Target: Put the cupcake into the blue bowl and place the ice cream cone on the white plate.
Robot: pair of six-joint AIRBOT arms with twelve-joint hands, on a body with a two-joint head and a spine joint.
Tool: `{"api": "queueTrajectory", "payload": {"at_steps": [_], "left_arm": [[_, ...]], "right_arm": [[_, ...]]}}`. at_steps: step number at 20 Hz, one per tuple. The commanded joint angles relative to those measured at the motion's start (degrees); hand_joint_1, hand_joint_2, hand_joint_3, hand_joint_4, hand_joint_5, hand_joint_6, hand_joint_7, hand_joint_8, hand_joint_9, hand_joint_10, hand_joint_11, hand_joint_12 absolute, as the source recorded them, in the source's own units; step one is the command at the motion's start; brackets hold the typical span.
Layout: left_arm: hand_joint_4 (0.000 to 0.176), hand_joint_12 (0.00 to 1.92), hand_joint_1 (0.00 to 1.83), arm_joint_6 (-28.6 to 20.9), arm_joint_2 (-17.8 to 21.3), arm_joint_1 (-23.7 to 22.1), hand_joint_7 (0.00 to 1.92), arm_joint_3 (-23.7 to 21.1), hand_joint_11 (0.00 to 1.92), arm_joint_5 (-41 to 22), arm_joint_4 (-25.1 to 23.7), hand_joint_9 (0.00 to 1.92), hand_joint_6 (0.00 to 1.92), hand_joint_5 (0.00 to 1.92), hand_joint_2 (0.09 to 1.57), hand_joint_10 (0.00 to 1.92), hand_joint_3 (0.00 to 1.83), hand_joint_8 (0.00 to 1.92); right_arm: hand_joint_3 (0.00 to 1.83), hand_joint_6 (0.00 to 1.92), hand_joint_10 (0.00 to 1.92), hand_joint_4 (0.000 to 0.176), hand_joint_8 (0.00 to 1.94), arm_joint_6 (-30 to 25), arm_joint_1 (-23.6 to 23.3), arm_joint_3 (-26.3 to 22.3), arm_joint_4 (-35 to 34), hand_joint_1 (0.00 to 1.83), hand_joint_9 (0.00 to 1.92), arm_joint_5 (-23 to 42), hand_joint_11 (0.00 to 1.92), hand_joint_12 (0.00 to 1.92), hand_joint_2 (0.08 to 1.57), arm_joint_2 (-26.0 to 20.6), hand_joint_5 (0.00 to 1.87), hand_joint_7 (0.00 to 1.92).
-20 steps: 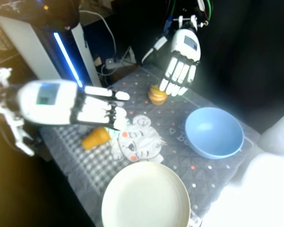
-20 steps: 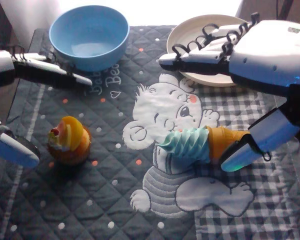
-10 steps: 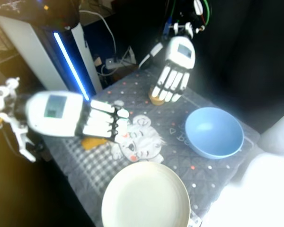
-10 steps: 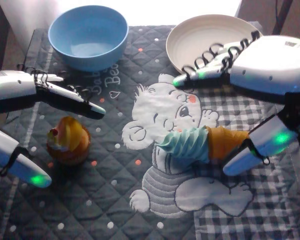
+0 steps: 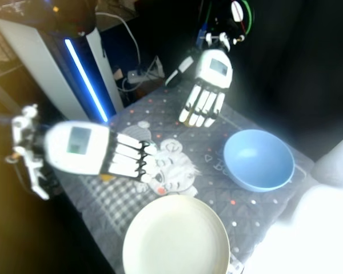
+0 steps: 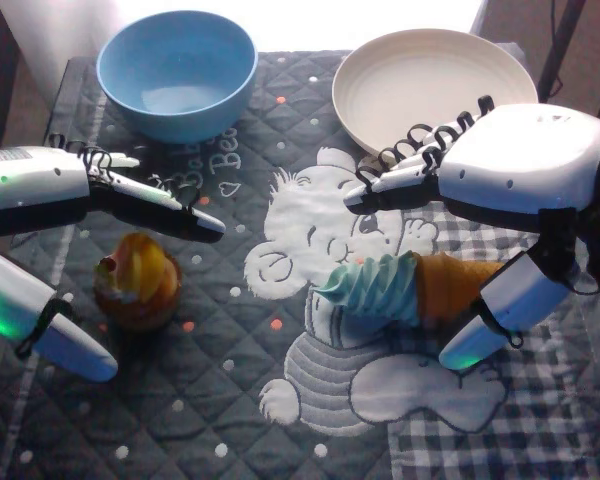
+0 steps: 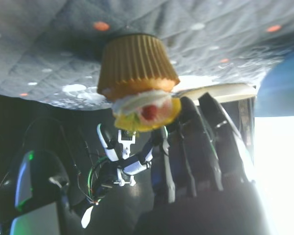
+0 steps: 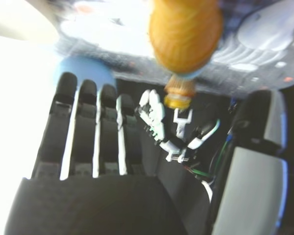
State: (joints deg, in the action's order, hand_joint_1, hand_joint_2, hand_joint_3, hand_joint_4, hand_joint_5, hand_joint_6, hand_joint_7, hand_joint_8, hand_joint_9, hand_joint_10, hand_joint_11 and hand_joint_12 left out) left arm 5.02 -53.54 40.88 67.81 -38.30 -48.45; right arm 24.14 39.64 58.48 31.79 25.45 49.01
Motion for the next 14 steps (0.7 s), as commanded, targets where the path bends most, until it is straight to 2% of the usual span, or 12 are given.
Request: {"api": "queueTrajectory", "payload": {"at_steps": [1, 5, 7, 8, 9, 10, 11, 13, 14], "left_arm": [[0.055, 0.85, 0.77, -0.42, -0.34, -0.86, 0.49, 0.22, 0.06, -4.02, 2.63, 0.51, 0.0, 0.44, 0.78, 0.0, 0.0, 0.0], [0.051, 0.85, 0.76, -0.4, -0.36, -0.86, 0.51, 0.26, 0.04, -3.61, 2.64, 0.53, 0.0, 0.46, 0.79, 0.01, 0.0, 0.01], [0.052, 0.79, 0.78, -0.32, -0.39, -0.86, 0.52, 0.26, 0.07, -3.39, 2.63, 0.54, 0.0, 0.46, 0.78, 0.0, 0.0, 0.0], [0.043, 0.77, 0.81, -0.3, -0.41, -0.86, 0.54, 0.27, 0.07, -3.31, 2.63, 0.55, 0.01, 0.48, 0.77, 0.0, 0.0, 0.0], [0.047, 0.77, 0.83, -0.3, -0.46, -0.86, 0.54, 0.32, 0.07, -3.2, 2.63, 0.55, 0.0, 0.48, 0.77, 0.01, 0.0, 0.01], [0.042, 0.77, 0.86, -0.3, -0.55, -0.86, 0.55, 0.39, 0.08, -3.05, 2.63, 0.57, 0.01, 0.49, 0.77, 0.01, 0.0, 0.01], [0.049, 0.79, 0.87, -0.29, -0.66, -0.86, 0.56, 0.47, 0.12, -2.94, 2.63, 0.58, 0.01, 0.49, 0.77, 0.01, 0.0, 0.01], [0.048, 0.8, 0.92, -0.03, -0.88, -0.93, 0.57, 0.51, 0.15, -2.51, 2.62, 0.59, 0.01, 0.51, 0.78, 0.01, 0.0, 0.01], [0.05, 0.78, 0.91, 0.21, -1.0, -0.97, 0.57, 0.58, 0.1, -2.17, 2.6, 0.59, 0.01, 0.52, 0.79, 0.01, 0.01, 0.01]], "right_arm": [[0.0, 0.01, 0.01, 0.0, 0.01, -0.21, -0.06, 0.42, -1.6, 0.76, 0.48, 4.99, 0.38, 0.49, 0.63, 0.17, 0.39, 0.46], [0.0, 0.0, 0.01, 0.0, 0.01, -0.55, 0.56, 1.43, -1.6, 0.77, 0.51, 4.44, 0.4, 0.46, 0.63, 1.72, 0.43, 0.51], [0.0, 0.0, 0.0, 0.0, 0.0, -0.62, 0.88, 1.91, -1.6, 0.76, 0.53, 4.04, 0.43, 0.43, 0.63, 2.29, 0.45, 0.53], [0.0, 0.0, 0.0, 0.0, 0.0, -0.68, 0.98, 2.07, -1.6, 0.76, 0.54, 3.88, 0.43, 0.42, 0.63, 2.48, 0.46, 0.53], [0.0, 0.0, 0.0, 0.0, 0.0, -0.76, 1.16, 2.34, -1.6, 0.77, 0.54, 3.61, 0.45, 0.37, 0.64, 2.85, 0.46, 0.53], [0.0, 0.0, 0.0, 0.0, 0.0, -0.87, 1.39, 2.58, -1.6, 0.75, 0.55, 3.33, 0.47, 0.37, 0.65, 3.19, 0.45, 0.53], [0.01, 0.0, 0.0, 0.0, 0.0, -0.96, 1.59, 2.74, -1.6, 0.75, 0.54, 3.11, 0.47, 0.36, 0.66, 3.48, 0.45, 0.52], [0.01, 0.0, 0.01, 0.0, 0.0, -0.98, 1.97, 3.09, -1.6, 0.77, 0.56, 2.7, 0.48, 0.37, 0.68, 4.04, 0.45, 0.54], [0.01, 0.0, 0.01, 0.0, 0.01, -0.98, 2.09, 3.23, -1.6, 0.76, 0.57, 2.57, 0.49, 0.37, 0.68, 4.27, 0.45, 0.55]]}}
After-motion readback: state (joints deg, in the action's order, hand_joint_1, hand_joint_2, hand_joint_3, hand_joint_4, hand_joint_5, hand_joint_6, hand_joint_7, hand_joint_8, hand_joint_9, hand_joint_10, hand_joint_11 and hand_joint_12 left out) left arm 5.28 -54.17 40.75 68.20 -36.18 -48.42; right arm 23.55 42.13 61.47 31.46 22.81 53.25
